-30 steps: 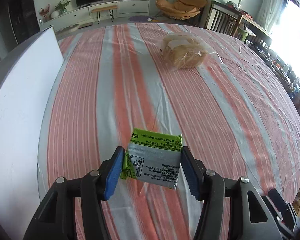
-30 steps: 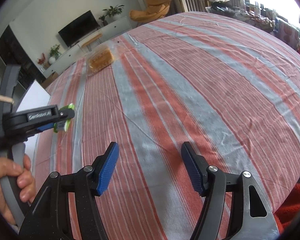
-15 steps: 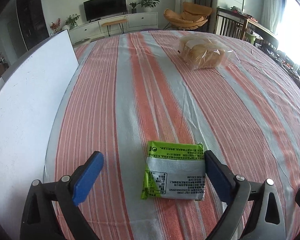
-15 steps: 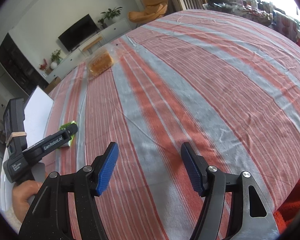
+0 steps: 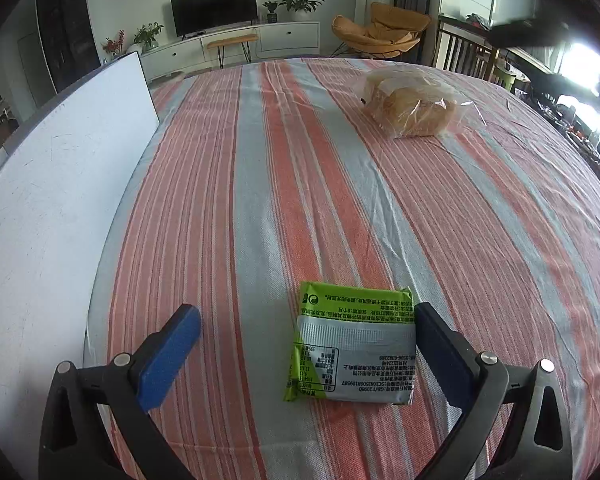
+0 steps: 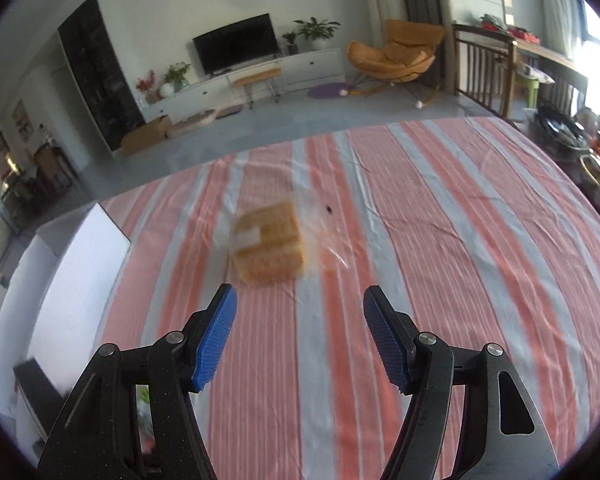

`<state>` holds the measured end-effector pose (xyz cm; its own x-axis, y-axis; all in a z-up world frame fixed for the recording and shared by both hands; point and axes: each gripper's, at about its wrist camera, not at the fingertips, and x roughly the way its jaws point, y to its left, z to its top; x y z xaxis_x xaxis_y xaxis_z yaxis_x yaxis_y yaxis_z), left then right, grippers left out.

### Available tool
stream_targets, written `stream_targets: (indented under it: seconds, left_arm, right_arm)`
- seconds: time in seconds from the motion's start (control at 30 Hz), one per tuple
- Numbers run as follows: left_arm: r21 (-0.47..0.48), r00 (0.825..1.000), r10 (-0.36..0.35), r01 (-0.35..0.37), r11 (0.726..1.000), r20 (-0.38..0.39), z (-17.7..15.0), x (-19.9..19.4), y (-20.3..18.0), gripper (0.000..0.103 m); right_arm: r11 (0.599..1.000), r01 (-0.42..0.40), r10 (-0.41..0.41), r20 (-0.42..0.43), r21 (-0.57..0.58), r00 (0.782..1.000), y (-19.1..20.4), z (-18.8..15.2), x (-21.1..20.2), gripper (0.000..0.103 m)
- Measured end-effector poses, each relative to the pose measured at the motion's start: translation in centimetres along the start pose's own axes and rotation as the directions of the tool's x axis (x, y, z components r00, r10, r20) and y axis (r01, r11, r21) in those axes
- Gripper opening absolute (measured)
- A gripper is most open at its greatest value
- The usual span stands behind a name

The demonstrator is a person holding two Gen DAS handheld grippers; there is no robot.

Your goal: Organize snacks

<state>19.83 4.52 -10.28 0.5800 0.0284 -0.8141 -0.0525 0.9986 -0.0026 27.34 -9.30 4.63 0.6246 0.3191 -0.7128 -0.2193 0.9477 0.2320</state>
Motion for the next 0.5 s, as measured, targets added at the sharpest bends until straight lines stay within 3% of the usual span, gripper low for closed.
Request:
stream_targets:
  seconds: [0.1, 0.27, 0.4, 0.43, 0.5]
  left_arm:
    - [0.0, 1.0, 0.0, 0.0, 1.0, 0.0, 0.0, 0.0, -0.1, 0.103]
    - [0.001, 1.0, -0.001, 0.001, 1.0, 0.0, 0.0, 0.0, -0.1, 0.103]
    - [0.003, 1.0, -0.003, 0.003, 1.0, 0.0, 0.1, 0.0, -0.3, 0.103]
    - [0.003, 1.0, -0.003, 0.003, 1.0, 0.0, 0.1, 0.0, -0.3, 0.103]
    - [0.004, 1.0, -0.004, 0.004, 1.0, 0.0, 0.1, 0.1, -0.3, 0.103]
  right_arm:
    - [0.998, -0.014, 0.012, -0.042, -0.058, 0.999, 1.6, 2.6, 3.6, 0.068]
    - [0.985, 0.045, -0.07, -0.149, -0.166, 0.986, 3.2, 3.4, 10.2, 0.068]
    - [0.957, 0.152, -0.207, -0.214, -0.248, 0.955, 3.4, 1.6, 14.6, 0.095]
    - [0.96, 0.15, -0.209, -0.249, -0.236, 0.946, 3.1, 1.1, 15.6, 0.095]
    - [0.965, 0.169, -0.214, -0.229, -0.202, 0.95, 2.5, 0.9, 15.6, 0.097]
